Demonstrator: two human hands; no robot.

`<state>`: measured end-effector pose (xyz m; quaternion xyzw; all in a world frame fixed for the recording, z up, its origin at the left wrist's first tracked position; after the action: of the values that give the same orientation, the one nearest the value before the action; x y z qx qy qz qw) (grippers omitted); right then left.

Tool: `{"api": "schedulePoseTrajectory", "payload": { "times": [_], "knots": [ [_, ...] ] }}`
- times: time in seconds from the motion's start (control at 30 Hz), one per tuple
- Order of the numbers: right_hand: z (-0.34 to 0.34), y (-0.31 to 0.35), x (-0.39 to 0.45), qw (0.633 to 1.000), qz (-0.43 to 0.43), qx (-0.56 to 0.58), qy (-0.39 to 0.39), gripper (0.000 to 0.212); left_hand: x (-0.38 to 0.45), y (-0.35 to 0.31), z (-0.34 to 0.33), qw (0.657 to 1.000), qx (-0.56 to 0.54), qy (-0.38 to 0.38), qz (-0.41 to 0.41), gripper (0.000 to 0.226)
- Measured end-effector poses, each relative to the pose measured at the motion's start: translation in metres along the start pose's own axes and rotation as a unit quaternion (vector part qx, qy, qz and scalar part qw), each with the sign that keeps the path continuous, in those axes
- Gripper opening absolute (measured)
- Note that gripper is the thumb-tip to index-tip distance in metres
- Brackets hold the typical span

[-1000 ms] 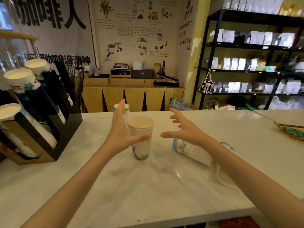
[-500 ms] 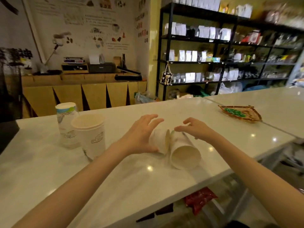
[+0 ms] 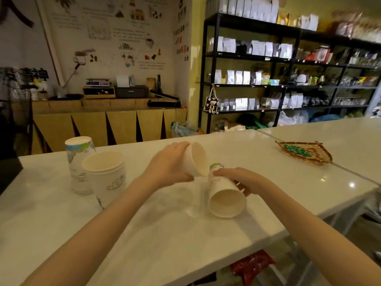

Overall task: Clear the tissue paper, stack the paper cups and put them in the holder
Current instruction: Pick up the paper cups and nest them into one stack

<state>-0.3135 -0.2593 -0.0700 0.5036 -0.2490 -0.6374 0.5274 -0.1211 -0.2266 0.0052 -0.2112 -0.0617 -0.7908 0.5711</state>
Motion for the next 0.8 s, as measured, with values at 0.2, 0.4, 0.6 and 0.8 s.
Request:
{"api": "schedulePoseTrajectory", "payload": {
  "times": [0.2,0.4,0.6,0.8],
  "knots": [
    [-0.032,0.045,0.007,0.997,0.075,0.023,0.027,0.05,-0.017,0.044,0.108,0.953,-0.232,-0.156,0.116,0.077],
    [-0.072,0.106,-0.001,0.982,0.17,0.027,0.076,0.051,-0.047,0.1,0.15,0.919,-0.276,-0.202,0.194,0.07],
    [-0.095,0.156,-0.013,0.965,0.24,0.038,0.1,0.058,-0.072,0.142,0.148,0.892,-0.293,-0.24,0.245,0.078],
    [-0.097,0.218,-0.035,0.927,0.373,-0.022,0.028,0.073,-0.085,0.158,0.098,0.91,-0.228,-0.159,0.309,0.098]
  ]
}}
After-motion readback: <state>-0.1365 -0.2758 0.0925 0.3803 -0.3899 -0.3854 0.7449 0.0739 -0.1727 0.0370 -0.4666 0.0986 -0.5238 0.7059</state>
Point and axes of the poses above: each hand's wrist, its own x-axis towards the middle knuckle, its own z-axis out of the back of the hand, y = z × x, the point moved 7 cm from there along x, towards the middle knuckle, and after that the axes turned 12 degrees about x, right-handed, at the moved point
